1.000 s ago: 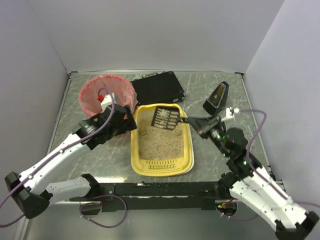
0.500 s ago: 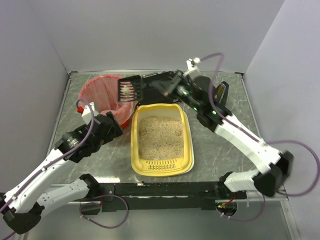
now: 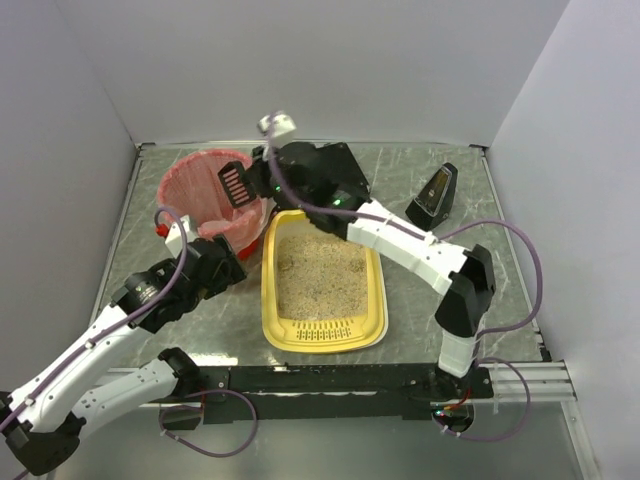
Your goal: Clean the litter box
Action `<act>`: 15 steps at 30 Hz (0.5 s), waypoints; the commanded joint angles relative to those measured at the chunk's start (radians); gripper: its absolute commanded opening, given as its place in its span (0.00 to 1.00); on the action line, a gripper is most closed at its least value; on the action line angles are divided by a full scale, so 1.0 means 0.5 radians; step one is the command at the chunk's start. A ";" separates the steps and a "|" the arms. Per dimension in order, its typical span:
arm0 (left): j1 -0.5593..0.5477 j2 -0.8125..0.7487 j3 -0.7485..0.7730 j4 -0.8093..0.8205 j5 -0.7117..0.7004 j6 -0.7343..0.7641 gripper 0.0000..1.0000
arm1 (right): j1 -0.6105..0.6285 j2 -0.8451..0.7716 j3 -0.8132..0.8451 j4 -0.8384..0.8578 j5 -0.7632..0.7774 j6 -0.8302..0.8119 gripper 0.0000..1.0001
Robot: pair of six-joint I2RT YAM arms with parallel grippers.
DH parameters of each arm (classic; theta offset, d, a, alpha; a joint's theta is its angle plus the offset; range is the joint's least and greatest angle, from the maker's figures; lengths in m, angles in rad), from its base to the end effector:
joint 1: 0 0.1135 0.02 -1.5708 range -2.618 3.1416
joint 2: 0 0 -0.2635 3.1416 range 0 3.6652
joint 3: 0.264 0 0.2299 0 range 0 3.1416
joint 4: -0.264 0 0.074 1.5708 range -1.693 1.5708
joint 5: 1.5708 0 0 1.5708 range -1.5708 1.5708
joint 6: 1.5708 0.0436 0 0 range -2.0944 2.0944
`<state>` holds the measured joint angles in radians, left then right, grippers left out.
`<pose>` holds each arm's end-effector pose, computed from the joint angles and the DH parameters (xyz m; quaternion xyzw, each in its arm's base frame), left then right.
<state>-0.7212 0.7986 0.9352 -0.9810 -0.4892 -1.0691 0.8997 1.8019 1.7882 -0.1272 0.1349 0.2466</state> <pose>0.1056 -0.0655 0.3078 -0.2417 0.8784 -0.1274 0.3922 0.2652 0.3246 0.4105 -0.1998 0.7278 0.3119 0.5772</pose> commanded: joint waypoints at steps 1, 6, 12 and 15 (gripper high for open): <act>0.010 0.013 -0.005 0.127 0.067 -0.025 0.97 | 0.130 -0.033 0.139 0.144 0.402 -0.649 0.00; 0.010 0.038 -0.014 0.195 0.110 -0.003 0.97 | 0.130 -0.140 0.041 0.242 0.341 -0.555 0.00; 0.010 0.075 0.001 0.268 0.178 0.046 0.97 | 0.124 -0.327 -0.021 0.371 0.411 -0.313 0.00; 0.010 0.105 -0.020 0.360 0.245 0.079 0.97 | 0.057 -0.474 -0.033 0.121 0.515 0.026 0.00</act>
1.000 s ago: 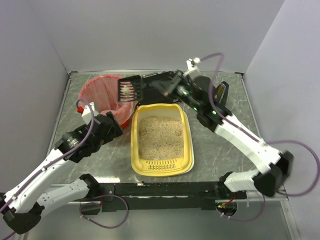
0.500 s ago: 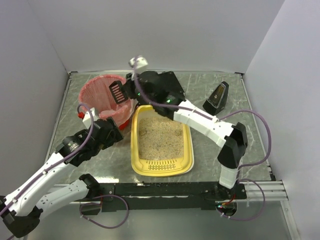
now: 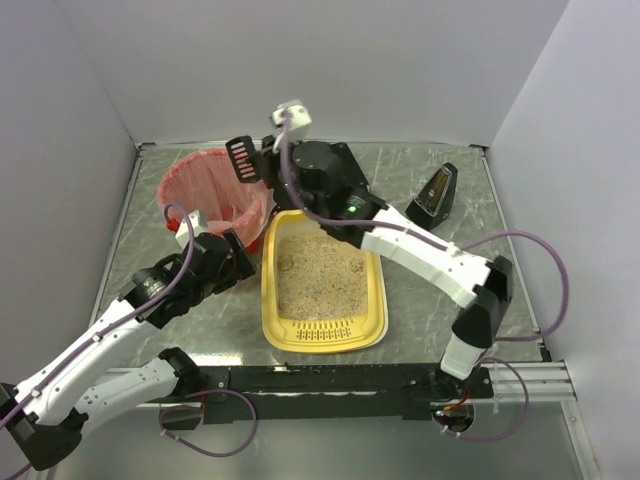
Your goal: Clean the litter box
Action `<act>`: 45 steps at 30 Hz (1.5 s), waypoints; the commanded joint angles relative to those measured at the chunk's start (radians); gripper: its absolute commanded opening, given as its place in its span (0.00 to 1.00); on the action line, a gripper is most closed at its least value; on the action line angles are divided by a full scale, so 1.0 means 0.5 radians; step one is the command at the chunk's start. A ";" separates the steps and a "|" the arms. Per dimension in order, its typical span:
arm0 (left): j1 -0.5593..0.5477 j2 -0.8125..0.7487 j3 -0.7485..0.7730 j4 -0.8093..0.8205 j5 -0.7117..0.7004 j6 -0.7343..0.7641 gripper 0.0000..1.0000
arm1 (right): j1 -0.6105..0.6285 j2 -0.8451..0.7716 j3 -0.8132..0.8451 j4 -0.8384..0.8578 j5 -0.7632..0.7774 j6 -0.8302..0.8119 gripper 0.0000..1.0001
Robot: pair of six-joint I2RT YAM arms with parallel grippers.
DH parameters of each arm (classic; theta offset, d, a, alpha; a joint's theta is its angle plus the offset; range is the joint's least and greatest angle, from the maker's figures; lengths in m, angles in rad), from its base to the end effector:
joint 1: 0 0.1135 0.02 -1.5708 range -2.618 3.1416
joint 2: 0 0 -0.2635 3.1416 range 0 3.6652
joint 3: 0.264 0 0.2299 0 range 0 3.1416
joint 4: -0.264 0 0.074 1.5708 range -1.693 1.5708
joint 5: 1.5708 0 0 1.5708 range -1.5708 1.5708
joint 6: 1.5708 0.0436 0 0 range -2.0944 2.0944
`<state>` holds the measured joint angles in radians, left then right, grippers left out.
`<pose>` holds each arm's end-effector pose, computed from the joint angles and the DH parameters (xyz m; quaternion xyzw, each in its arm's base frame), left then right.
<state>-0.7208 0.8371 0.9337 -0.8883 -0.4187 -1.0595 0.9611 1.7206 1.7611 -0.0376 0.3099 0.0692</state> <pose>0.1159 -0.0782 0.3093 -0.2303 0.8786 -0.1677 0.3832 0.2366 0.3155 0.4433 -0.2023 0.6765 0.2499 0.6625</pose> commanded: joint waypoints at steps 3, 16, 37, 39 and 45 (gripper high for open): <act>0.009 0.090 0.004 0.233 0.159 0.094 0.97 | -0.206 -0.568 -0.122 -0.359 0.062 0.802 0.00; 0.061 0.363 -0.002 0.558 0.392 0.254 0.97 | -0.490 -1.361 -0.779 -1.483 -0.436 1.420 0.00; 0.113 0.617 0.007 0.706 0.515 0.291 0.97 | -0.437 -0.355 -0.764 -1.481 -0.006 2.003 0.00; 0.119 0.627 -0.002 0.715 0.524 0.291 0.97 | -0.443 -0.321 -0.779 -1.468 -0.006 2.003 0.00; 0.122 0.624 -0.057 0.770 0.576 0.275 0.97 | -0.428 -0.290 -0.899 -1.153 -0.178 1.819 0.00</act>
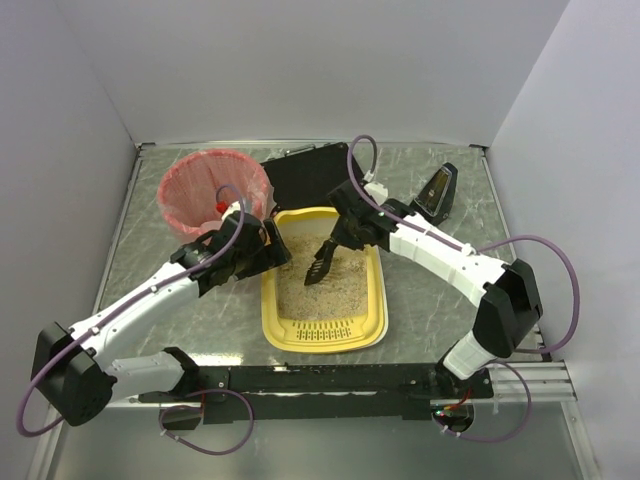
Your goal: Clean the litter box
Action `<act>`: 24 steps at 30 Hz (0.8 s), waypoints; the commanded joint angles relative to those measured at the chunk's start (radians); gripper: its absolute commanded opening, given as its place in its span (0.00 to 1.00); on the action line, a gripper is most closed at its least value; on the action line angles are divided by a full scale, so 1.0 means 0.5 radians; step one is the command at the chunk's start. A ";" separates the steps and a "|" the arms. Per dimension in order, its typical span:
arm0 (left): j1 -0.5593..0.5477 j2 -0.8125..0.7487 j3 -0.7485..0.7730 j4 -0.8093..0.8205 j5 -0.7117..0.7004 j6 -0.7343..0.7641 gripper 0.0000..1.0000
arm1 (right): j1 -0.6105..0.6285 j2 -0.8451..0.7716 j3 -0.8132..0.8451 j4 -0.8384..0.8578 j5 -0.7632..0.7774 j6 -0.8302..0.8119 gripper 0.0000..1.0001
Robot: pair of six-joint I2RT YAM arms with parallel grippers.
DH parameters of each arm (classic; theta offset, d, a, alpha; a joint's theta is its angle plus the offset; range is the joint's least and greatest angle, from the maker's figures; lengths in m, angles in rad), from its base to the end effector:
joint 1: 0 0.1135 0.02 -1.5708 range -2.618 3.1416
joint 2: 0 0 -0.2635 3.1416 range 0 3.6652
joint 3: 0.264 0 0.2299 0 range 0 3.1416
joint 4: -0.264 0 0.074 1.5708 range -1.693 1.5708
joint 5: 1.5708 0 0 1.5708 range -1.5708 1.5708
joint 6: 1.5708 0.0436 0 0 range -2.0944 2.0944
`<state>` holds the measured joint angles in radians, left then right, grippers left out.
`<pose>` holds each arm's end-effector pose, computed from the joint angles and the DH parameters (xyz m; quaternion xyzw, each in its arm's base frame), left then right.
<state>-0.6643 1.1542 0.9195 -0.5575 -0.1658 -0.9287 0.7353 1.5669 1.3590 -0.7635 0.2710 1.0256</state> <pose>0.1819 -0.1333 0.2779 -0.1527 0.9098 -0.2168 0.3192 0.2407 0.2019 0.2941 0.1764 0.9309 0.1434 0.2858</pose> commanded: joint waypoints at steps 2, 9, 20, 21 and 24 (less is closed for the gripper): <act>0.012 -0.001 -0.038 0.130 0.101 0.017 0.97 | 0.030 -0.032 -0.248 0.468 -0.189 -0.149 0.00; 0.013 0.057 -0.044 0.204 0.166 0.020 0.97 | 0.030 -0.176 -0.638 0.974 -0.260 -0.140 0.00; 0.013 0.149 -0.004 0.228 0.200 0.035 0.97 | 0.033 -0.235 -0.908 1.474 -0.352 -0.226 0.00; 0.013 0.152 -0.004 0.238 0.203 0.035 0.97 | 0.030 -0.238 -0.941 1.505 -0.355 -0.241 0.00; 0.013 0.161 -0.004 0.247 0.221 0.038 0.97 | 0.030 -0.268 -1.030 1.671 -0.379 -0.244 0.00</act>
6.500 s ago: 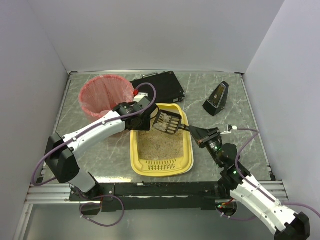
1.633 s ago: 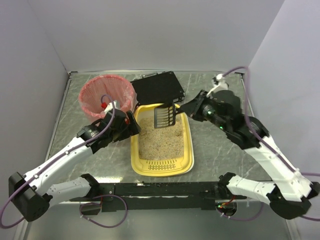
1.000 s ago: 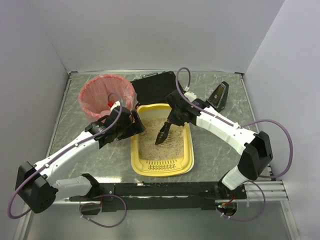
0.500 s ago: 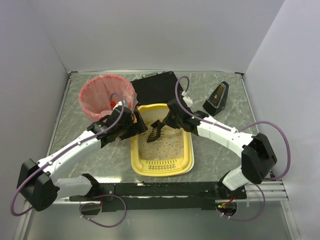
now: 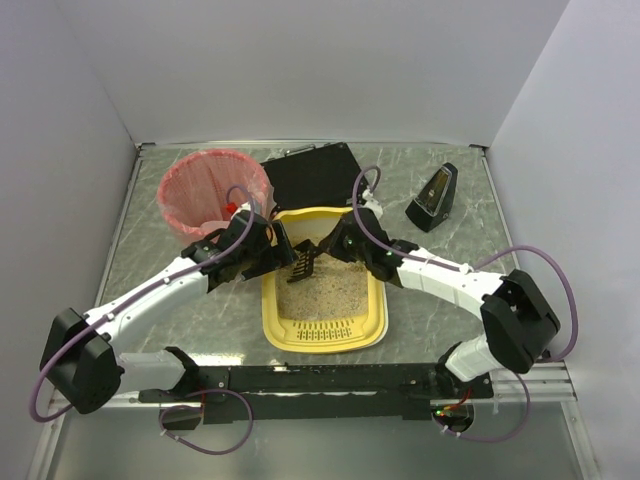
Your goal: Clean the litter box
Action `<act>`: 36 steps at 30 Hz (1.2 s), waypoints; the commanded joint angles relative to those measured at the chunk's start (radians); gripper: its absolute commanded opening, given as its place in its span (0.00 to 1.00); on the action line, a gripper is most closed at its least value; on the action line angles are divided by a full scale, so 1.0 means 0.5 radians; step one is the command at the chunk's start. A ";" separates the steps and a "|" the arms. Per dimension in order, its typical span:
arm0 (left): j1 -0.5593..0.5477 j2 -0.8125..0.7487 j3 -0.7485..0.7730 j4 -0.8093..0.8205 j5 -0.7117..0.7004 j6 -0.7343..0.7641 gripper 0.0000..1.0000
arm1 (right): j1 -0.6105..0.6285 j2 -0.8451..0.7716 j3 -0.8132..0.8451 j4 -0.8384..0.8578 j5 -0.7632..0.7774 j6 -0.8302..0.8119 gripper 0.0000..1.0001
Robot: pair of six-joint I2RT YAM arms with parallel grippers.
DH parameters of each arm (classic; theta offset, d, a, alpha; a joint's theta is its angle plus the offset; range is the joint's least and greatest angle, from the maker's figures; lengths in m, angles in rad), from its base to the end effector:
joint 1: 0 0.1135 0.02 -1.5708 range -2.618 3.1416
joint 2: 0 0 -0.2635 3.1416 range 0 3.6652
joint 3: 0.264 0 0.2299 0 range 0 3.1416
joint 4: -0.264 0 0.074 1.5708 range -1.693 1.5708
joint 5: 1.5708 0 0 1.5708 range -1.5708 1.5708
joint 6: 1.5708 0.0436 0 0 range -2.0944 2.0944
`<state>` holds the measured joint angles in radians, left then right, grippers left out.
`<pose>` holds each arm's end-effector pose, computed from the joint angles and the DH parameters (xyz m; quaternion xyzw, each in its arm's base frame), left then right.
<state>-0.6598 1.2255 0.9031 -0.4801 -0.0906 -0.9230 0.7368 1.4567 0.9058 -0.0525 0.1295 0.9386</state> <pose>0.1936 -0.1452 0.2636 -0.1383 0.9159 -0.2368 0.2930 0.2312 0.2021 0.2437 0.1189 0.8759 0.3065 0.3531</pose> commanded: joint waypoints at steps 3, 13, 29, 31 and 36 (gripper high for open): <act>0.003 0.022 0.028 0.092 0.080 0.027 0.97 | 0.027 -0.112 -0.191 0.408 -0.136 -0.159 0.00; 0.003 0.031 0.047 0.077 0.065 0.039 0.97 | 0.005 -0.247 -0.428 0.874 -0.304 -0.202 0.00; 0.003 0.037 0.126 0.024 0.055 0.079 0.97 | -0.121 -0.453 -0.630 1.120 -0.415 -0.003 0.00; 0.003 0.037 0.130 0.021 0.049 0.082 0.97 | -0.127 -0.450 -0.637 1.108 -0.431 0.003 0.00; 0.003 0.025 0.111 0.046 0.071 0.079 0.97 | -0.203 -0.486 -0.738 1.201 -0.498 0.065 0.00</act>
<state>-0.6579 1.2484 0.9211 -0.4942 -0.0826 -0.8948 0.6662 1.2537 0.5575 0.4347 -0.0788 0.9272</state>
